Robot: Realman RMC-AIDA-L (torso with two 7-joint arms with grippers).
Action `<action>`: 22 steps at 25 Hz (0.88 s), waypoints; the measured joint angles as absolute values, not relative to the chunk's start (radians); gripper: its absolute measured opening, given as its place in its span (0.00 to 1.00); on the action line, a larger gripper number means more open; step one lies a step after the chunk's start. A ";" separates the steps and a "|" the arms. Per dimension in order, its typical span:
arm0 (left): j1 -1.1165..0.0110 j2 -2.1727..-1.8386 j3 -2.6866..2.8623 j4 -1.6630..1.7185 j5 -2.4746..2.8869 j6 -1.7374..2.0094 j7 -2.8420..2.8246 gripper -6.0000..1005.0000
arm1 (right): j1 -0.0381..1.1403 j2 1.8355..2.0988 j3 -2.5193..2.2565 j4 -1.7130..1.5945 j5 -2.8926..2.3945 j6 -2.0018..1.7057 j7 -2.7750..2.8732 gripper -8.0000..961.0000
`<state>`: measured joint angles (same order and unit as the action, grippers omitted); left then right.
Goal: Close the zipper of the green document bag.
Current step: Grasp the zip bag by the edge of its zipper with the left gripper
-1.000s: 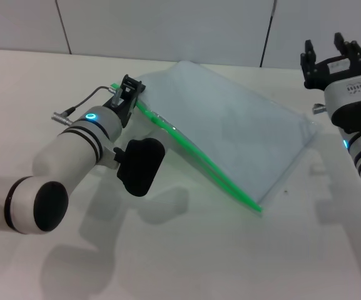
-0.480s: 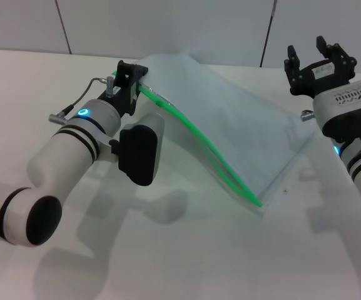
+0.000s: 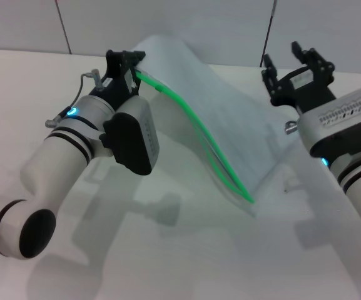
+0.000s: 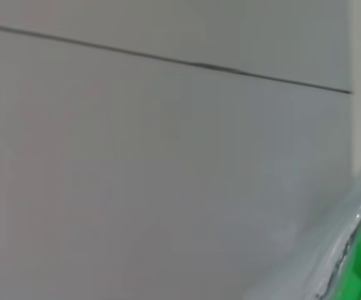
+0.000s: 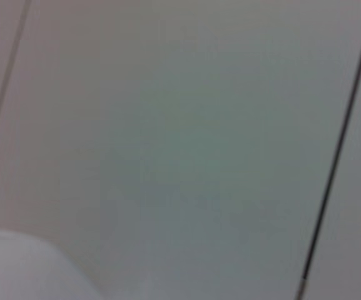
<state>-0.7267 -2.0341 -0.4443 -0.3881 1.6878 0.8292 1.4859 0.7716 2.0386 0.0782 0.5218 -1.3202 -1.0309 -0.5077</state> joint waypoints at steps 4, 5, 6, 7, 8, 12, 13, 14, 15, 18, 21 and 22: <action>-0.717 -2.037 -0.443 -0.388 1.689 0.890 1.428 0.06 | 0.767 2.039 0.078 0.525 -1.390 -1.026 -0.508 0.54; -0.714 -2.038 -0.443 -0.390 1.689 0.905 1.417 0.06 | 0.765 2.039 0.078 0.526 -1.408 -1.024 -0.508 0.54; -0.710 -2.038 -0.444 -0.392 1.689 0.916 1.405 0.06 | 0.763 2.039 0.077 0.527 -1.429 -1.023 -0.508 0.54; -0.707 -2.038 -0.445 -0.396 1.687 0.926 1.395 0.06 | 0.761 2.039 0.075 0.529 -1.452 -1.023 -0.508 0.54; -0.700 -2.037 -0.449 -0.403 1.684 0.947 1.373 0.06 | 0.759 2.039 0.072 0.532 -1.476 -1.023 -0.508 0.54; -0.696 -2.037 -0.450 -0.404 1.682 0.965 1.354 0.06 | 0.757 2.038 0.049 0.543 -1.537 -1.022 -0.508 0.54; -0.694 -2.037 -0.450 -0.404 1.682 0.970 1.350 0.06 | 0.757 2.038 0.042 0.548 -1.550 -1.022 -0.508 0.54; -0.693 -2.037 -0.450 -0.404 1.682 0.975 1.346 0.06 | 0.757 2.037 0.035 0.554 -1.565 -1.022 -0.508 0.54; -0.691 -2.037 -0.450 -0.405 1.682 0.979 1.344 0.06 | 0.756 2.038 0.028 0.561 -1.579 -1.022 -0.508 0.54; -0.688 -2.038 -0.449 -0.410 1.682 0.988 1.338 0.06 | 0.754 2.037 0.010 0.575 -1.632 -1.027 -0.507 0.54; -0.687 -2.038 -0.444 -0.412 1.682 0.988 1.337 0.06 | 0.754 2.037 0.005 0.587 -1.659 -1.029 -0.507 0.54; -0.686 -2.038 -0.443 -0.412 1.683 0.988 1.337 0.06 | 0.752 2.037 0.005 0.592 -1.670 -1.030 -0.507 0.54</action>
<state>-0.6864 -2.0379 -0.4434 -0.4119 1.6826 0.9883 1.3372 0.7517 2.0370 0.0049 0.5915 -1.6698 -1.0295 -0.5066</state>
